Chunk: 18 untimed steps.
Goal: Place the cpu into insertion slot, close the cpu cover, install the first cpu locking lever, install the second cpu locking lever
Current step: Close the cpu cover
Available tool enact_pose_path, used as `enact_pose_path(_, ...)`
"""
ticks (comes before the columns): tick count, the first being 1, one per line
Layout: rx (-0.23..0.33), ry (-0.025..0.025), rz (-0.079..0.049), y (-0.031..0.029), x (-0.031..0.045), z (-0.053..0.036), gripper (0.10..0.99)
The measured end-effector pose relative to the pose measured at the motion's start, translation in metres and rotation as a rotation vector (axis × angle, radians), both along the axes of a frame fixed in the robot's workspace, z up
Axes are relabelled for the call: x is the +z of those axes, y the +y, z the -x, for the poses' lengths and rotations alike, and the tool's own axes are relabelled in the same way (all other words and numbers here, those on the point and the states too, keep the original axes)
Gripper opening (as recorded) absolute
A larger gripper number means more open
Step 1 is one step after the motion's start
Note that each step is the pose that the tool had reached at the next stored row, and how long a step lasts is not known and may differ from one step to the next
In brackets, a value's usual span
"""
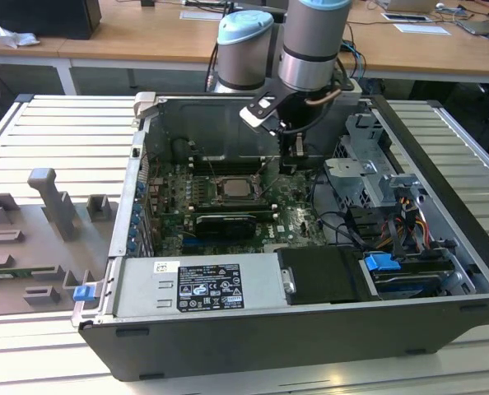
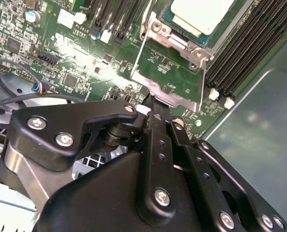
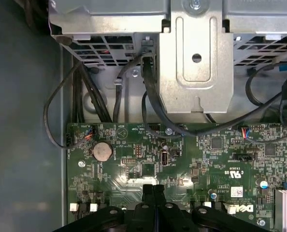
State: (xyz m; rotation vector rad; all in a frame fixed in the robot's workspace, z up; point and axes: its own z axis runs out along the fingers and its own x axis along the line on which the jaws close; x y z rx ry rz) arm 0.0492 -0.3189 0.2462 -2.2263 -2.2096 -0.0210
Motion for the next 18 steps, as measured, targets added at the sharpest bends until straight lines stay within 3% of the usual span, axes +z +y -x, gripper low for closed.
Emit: enact_pose_path(18, 0.000, 0.0000, 0.000, 0.0000, 0.0000, 0.0061, 0.106)
